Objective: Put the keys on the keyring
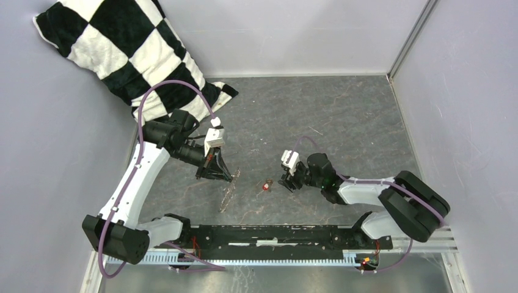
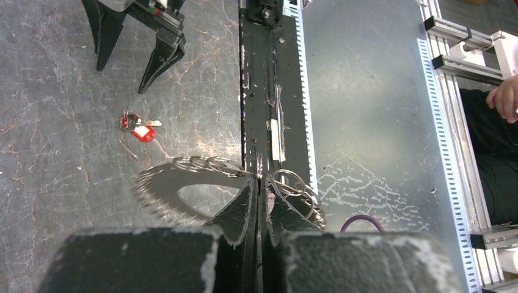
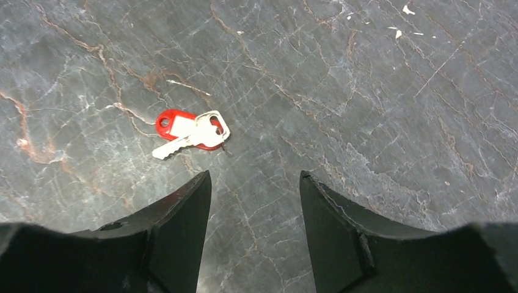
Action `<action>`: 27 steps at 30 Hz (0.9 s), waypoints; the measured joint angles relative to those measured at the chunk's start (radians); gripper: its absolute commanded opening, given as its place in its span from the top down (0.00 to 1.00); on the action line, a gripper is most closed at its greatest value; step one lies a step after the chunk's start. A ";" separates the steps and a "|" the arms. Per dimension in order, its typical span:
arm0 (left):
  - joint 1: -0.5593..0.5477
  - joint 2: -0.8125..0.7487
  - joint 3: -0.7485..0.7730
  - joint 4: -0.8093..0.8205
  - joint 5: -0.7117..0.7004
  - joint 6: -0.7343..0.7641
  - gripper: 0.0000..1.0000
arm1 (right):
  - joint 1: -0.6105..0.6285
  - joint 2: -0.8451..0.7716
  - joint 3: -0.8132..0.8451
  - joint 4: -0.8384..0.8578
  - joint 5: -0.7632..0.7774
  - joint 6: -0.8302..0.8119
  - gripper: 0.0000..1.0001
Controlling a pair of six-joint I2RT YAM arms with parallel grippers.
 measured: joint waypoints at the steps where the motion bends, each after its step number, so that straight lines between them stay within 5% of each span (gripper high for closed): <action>1: 0.000 0.000 0.000 0.000 0.000 0.000 0.98 | -0.010 0.020 -0.002 0.023 -0.018 -0.010 0.41; 16: 0.000 -0.003 0.000 0.000 0.000 -0.001 0.98 | -0.016 0.218 0.043 0.148 -0.152 -0.107 0.58; 21: 0.000 -0.003 0.000 0.000 0.000 -0.002 0.98 | -0.016 0.244 0.066 0.153 -0.148 -0.130 0.72; 27: 0.000 -0.003 0.002 0.000 -0.002 -0.002 0.98 | -0.006 0.249 0.068 0.152 -0.153 -0.135 0.75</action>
